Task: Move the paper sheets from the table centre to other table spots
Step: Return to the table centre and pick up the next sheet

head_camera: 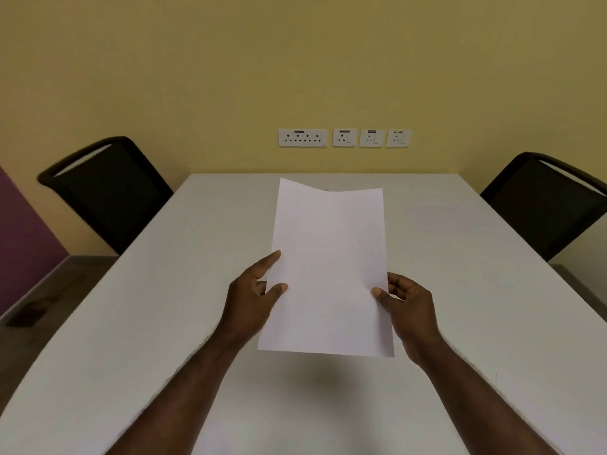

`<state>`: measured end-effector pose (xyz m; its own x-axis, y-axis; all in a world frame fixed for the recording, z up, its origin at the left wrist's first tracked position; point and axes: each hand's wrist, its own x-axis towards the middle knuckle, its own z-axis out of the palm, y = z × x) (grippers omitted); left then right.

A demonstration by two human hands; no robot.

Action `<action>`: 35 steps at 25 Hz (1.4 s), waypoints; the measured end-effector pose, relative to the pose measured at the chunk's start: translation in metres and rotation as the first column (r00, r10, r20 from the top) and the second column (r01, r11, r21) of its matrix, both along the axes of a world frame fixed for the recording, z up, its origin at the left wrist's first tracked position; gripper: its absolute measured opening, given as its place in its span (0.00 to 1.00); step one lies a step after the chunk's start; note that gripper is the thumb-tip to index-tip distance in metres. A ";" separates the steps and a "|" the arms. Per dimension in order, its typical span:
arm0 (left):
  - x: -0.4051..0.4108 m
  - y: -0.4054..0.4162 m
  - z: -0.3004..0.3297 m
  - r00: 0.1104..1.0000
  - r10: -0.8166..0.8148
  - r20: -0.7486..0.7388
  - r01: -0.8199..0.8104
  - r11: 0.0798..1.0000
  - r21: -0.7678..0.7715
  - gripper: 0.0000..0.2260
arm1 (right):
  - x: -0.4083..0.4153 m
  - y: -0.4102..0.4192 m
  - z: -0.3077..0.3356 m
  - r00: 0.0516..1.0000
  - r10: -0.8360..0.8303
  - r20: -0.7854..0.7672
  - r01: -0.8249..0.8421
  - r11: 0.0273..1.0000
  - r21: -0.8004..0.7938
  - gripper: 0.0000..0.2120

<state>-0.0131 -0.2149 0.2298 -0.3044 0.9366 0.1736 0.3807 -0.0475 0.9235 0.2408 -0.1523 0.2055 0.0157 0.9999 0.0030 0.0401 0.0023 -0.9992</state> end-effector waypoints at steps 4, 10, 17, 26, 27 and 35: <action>-0.001 -0.080 0.035 0.995 0.095 -0.005 -0.095 0.994 0.051 0.27 | -0.002 -0.059 0.043 0.996 0.091 -0.006 -0.091 0.995 0.041 0.14; -0.002 -0.232 0.074 0.955 0.292 -0.055 -0.282 0.950 0.136 0.27 | -0.018 -0.153 0.092 0.938 0.345 -0.031 -0.339 0.933 0.117 0.15; 0.017 -0.412 0.100 0.850 0.526 -0.019 -0.520 0.845 0.123 0.28 | -0.052 -0.260 0.109 0.785 0.619 -0.030 -0.609 0.779 0.151 0.15; 0.005 -0.611 0.108 0.630 0.776 -0.029 -0.761 0.624 0.178 0.27 | -0.151 -0.405 0.125 0.526 0.850 0.017 -0.841 0.517 0.160 0.16; -0.003 -0.631 0.107 0.590 0.806 -0.038 -0.788 0.586 0.187 0.27 | -0.167 -0.423 0.126 0.501 0.865 0.025 -0.856 0.491 0.164 0.16; -0.099 -0.777 0.097 0.478 0.877 -0.041 -0.865 0.479 0.151 0.28 | -0.297 -0.558 0.114 0.396 0.918 0.036 -0.907 0.385 0.171 0.15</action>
